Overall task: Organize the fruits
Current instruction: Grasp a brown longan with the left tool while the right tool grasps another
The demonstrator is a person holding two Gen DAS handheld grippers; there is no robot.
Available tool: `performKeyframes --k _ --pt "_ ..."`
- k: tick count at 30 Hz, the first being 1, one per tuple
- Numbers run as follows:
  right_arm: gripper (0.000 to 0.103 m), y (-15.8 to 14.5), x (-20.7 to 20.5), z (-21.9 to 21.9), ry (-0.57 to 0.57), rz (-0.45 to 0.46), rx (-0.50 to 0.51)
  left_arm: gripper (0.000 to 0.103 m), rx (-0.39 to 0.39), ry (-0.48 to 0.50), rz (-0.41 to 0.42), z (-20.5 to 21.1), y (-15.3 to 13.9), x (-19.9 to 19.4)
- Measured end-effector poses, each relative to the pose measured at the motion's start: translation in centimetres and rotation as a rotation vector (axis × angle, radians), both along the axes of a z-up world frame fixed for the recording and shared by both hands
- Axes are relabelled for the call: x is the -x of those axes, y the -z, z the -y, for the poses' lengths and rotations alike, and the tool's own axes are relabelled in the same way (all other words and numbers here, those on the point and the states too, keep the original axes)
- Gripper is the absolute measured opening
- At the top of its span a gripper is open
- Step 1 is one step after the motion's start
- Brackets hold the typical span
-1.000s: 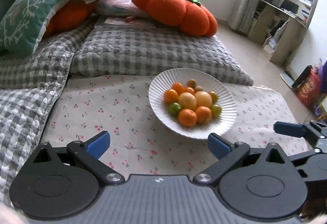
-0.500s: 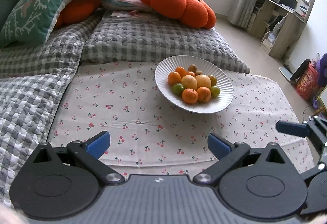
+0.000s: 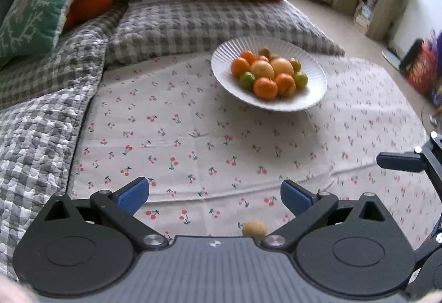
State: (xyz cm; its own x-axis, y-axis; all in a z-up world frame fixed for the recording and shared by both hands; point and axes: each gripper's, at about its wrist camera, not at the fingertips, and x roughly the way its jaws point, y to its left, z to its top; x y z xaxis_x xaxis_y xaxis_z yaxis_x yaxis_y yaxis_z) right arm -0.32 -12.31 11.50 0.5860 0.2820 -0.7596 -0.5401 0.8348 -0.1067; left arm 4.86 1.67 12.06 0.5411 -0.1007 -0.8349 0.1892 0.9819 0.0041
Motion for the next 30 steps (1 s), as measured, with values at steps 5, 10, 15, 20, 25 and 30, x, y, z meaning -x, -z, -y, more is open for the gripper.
performKeyframes --k 5,10,15,20,25,30 --pt "0.101 1.0 -0.2 0.0 -0.008 -0.059 -0.024 0.095 -0.045 0.062 -0.053 1.1 1.3 0.3" --pt "0.095 2.2 0.4 -0.8 -0.051 -0.094 -0.02 0.094 -0.072 0.098 -0.088 1.8 2.7 0.5" --pt "0.087 3.3 0.8 -1.6 -0.093 -0.129 0.001 0.09 -0.119 0.118 -0.115 2.1 4.1 0.4" --pt "0.082 3.8 0.9 -1.9 -0.109 -0.137 0.018 0.09 -0.133 0.136 -0.115 2.5 4.6 0.5" --pt "0.075 4.3 0.8 -2.0 -0.123 -0.153 0.022 0.087 -0.141 0.145 -0.127 2.9 5.1 0.2" --pt "0.063 5.0 0.5 -2.0 -0.14 -0.163 0.029 0.081 -0.131 0.147 -0.145 3.2 5.5 0.0"
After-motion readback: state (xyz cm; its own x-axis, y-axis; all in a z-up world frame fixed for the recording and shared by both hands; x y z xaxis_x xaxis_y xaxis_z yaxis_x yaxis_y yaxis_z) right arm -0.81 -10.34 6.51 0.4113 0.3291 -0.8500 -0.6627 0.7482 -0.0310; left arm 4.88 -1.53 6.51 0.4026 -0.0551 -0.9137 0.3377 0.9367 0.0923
